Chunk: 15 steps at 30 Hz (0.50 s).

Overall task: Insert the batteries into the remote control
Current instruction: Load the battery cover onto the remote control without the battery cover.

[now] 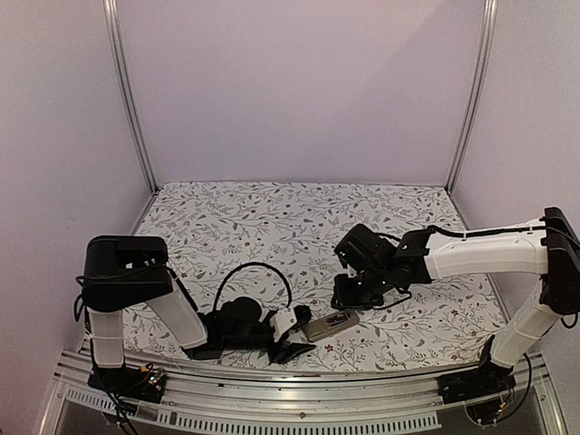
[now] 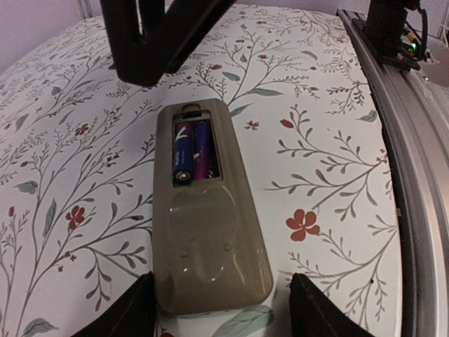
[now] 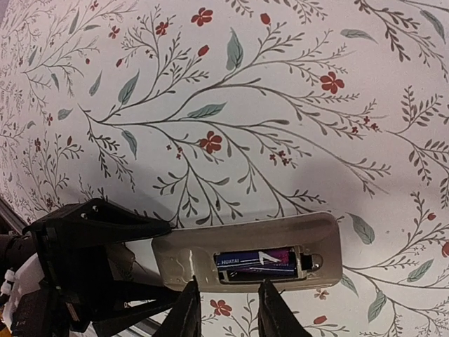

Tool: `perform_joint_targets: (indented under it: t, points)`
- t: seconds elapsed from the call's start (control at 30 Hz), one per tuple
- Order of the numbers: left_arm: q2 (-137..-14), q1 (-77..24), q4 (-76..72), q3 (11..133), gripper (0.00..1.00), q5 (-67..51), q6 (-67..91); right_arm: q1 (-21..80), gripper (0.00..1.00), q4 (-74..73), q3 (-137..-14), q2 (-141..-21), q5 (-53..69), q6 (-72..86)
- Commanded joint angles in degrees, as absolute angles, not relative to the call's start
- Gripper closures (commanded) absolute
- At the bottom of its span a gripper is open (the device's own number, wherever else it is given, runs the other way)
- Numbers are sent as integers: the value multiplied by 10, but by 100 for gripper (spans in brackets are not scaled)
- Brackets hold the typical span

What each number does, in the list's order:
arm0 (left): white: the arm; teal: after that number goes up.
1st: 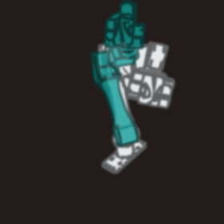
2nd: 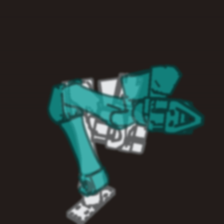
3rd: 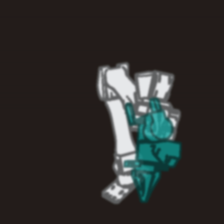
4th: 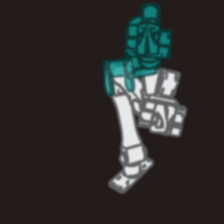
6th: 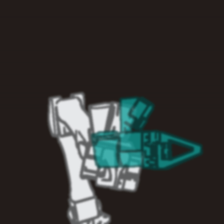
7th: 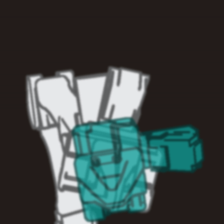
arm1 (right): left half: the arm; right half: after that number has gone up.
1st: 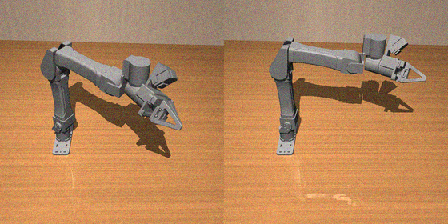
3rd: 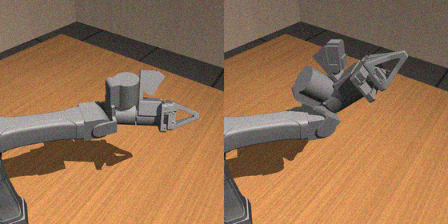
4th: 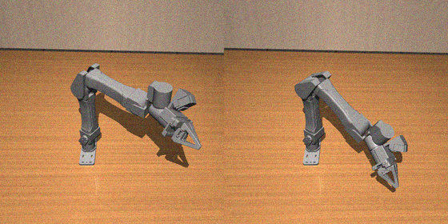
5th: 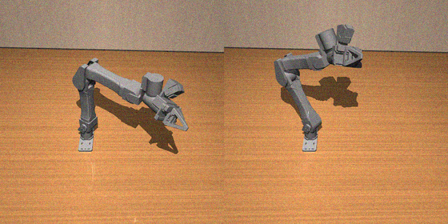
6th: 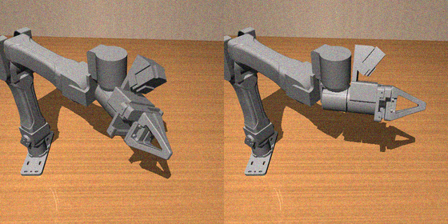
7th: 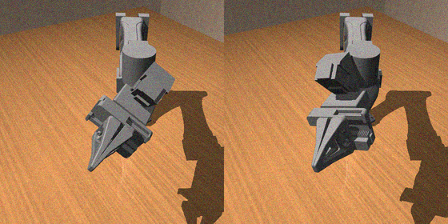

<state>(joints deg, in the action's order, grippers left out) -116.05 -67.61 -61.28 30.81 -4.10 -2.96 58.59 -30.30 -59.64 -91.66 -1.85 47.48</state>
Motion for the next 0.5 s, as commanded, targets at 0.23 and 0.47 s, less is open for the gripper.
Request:
perform_joint_targets:
  t: [0.23, 0.47]
  points:
    - [-1185, -685, -589, 316, 41, -21, -26, 613, 71, -336, -637, -969, -6, 448]
    - [-1190, -693, -580, 323, 47, -4, -28, 613, 77, -364, -673, -1012, -16, 399]
